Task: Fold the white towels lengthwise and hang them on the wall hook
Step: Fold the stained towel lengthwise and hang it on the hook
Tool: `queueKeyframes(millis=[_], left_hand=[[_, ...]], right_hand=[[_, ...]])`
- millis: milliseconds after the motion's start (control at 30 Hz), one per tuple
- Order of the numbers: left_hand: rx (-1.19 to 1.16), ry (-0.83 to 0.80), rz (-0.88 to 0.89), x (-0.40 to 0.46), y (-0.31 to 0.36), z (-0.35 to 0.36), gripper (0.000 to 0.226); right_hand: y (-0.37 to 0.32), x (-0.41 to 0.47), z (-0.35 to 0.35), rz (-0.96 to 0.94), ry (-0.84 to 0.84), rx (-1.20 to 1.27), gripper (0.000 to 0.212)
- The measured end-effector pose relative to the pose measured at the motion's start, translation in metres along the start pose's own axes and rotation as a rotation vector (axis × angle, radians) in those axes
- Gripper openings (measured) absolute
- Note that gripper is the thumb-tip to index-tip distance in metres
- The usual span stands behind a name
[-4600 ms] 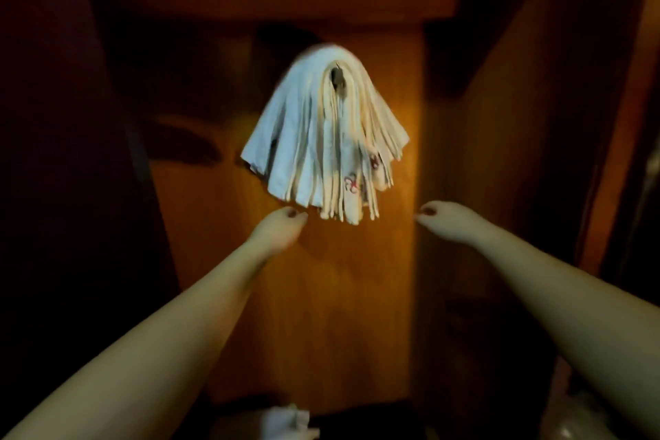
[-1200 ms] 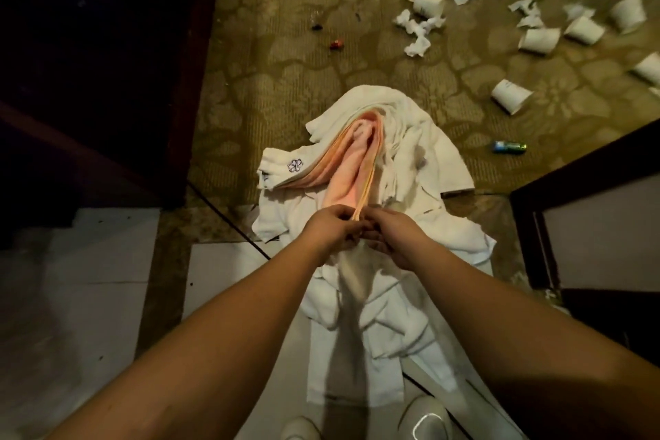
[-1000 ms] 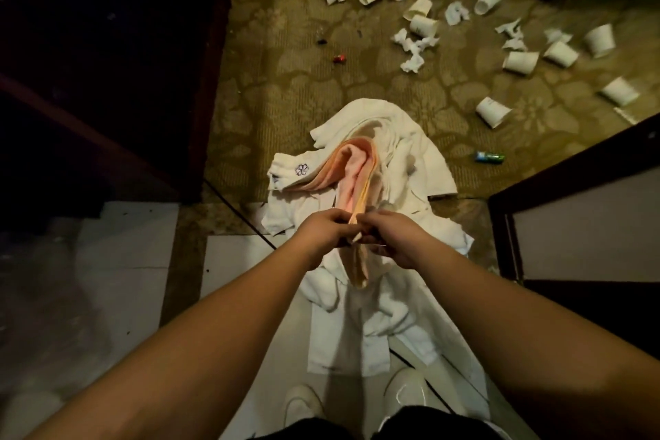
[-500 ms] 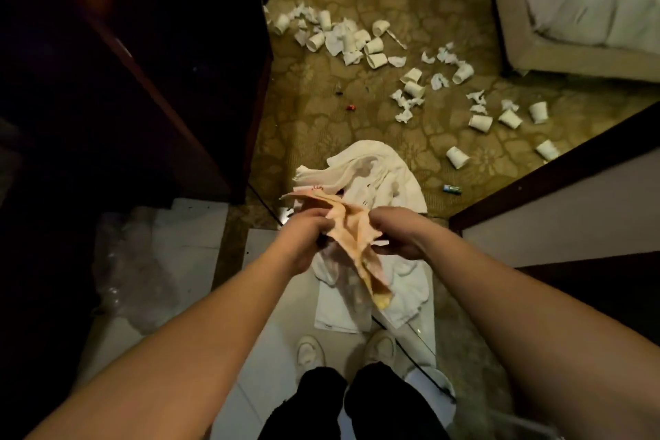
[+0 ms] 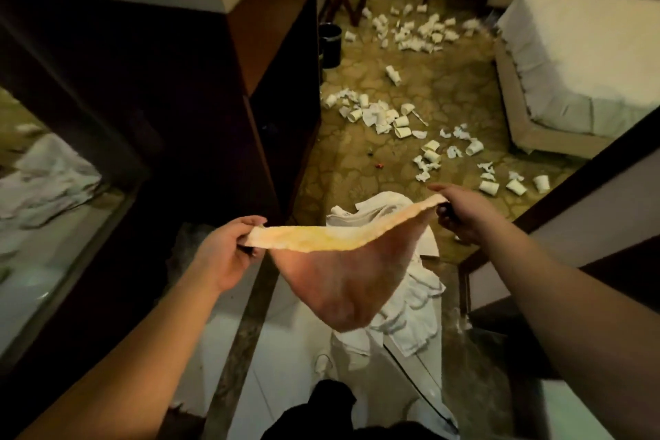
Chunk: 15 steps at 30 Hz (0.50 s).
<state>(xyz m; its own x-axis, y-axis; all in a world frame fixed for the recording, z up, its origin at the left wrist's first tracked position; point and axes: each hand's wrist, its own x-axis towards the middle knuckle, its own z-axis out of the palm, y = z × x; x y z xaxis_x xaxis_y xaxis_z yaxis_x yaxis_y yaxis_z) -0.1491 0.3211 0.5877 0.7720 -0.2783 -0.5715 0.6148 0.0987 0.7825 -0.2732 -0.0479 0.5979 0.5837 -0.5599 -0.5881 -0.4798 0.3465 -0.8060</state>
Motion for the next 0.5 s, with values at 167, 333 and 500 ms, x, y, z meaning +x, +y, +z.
queueKeyframes(millis=[167, 333, 500], left_hand=[[-0.185, 0.058, 0.128, -0.085, -0.016, -0.034, 0.028], [-0.263, 0.058, 0.275, -0.182, -0.039, -0.058, 0.035], [-0.192, 0.11, 0.437, -0.28, -0.056, -0.083, 0.057]], right_hand=[[0.011, -0.051, -0.011, -0.002, -0.111, 0.213, 0.019], [0.037, -0.123, -0.023, -0.022, -0.28, 0.28, 0.027], [0.062, -0.177, -0.031, -0.096, -0.474, 0.265, 0.04]])
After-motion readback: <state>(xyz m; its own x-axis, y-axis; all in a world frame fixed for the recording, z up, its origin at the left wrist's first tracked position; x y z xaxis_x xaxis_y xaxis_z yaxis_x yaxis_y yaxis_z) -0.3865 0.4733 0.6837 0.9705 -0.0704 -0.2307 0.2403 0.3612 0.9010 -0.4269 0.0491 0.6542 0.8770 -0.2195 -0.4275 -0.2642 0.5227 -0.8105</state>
